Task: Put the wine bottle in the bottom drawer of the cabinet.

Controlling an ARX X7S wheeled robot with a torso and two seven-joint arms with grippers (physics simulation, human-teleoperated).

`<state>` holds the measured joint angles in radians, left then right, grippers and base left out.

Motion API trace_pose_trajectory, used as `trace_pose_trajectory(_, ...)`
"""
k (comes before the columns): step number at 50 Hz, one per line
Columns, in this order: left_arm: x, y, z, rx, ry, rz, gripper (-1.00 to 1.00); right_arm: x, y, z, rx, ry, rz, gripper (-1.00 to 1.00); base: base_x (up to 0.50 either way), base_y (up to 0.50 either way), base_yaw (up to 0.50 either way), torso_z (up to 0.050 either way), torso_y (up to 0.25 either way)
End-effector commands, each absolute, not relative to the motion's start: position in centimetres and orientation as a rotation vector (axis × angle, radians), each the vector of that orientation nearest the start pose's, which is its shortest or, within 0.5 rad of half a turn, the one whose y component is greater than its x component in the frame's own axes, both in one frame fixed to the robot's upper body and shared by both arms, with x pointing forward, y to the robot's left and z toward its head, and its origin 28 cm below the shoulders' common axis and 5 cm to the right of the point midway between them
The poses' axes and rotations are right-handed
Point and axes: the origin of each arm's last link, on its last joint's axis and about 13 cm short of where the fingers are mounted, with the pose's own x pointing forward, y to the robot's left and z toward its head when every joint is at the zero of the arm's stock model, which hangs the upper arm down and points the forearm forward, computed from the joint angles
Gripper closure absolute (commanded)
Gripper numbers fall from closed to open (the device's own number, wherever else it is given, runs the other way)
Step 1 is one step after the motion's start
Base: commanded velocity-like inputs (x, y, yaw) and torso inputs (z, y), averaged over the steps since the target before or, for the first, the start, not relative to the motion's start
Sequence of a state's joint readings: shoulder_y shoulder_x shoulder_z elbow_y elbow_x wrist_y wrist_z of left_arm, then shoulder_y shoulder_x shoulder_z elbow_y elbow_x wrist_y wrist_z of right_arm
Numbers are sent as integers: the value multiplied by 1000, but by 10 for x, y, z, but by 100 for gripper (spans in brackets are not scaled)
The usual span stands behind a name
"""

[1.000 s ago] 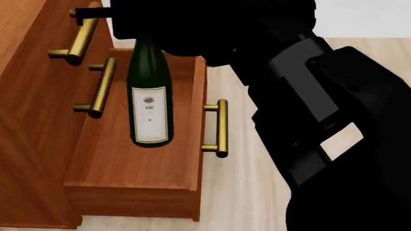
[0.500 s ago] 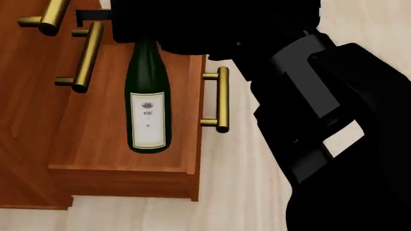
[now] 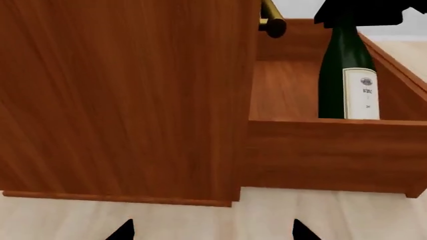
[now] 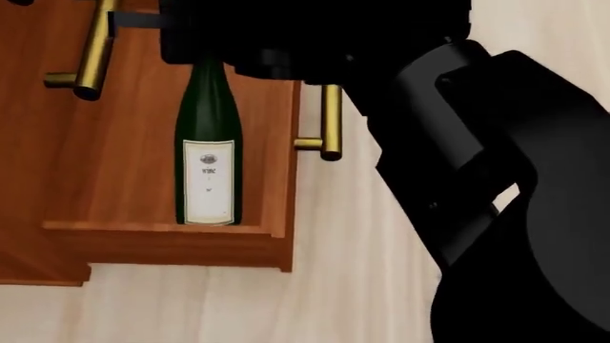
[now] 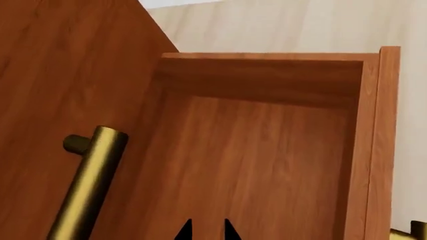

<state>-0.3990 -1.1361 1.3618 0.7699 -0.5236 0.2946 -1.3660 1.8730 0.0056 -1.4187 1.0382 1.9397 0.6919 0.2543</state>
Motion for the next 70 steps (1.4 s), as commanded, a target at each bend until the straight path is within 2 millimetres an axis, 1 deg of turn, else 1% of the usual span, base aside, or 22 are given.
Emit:
trace_pose_trajectory(1,104,222,120,-11,-85,57,-100,378,10,343,143,493,487,100,0,0,0,0,-162)
trace_pose_trajectory(8,103,222,121,-16,-87,54,-100,379,9,341,143,501,477,100,0,0,0,0,-162)
trace_pose_trajectory(16,103,222,121,-12,-90,60,-100,381,7,331,136,523,464,100,0,0,0,0,-147)
trace_pose_trajectory(28,103,222,119,-18,-86,54,-100,383,5,323,118,545,440,100,0,0,0,0,-112)
trace_pose_trajectory(37,103,222,119,-31,-88,53,-100,383,6,320,105,546,433,100,1,2,3,0,-15)
trace_pose_trajectory(38,103,222,119,-31,-88,52,-100,383,6,320,104,544,431,-100,0,0,0,0,-11)
trace_pose_trajectory(53,102,222,118,-30,-87,53,-100,384,3,322,101,538,418,-100,7,3,5,0,-18)
trace_pose_trajectory(70,103,222,117,-29,-85,56,-100,386,-7,343,63,486,359,-100,2,1,2,0,-13)
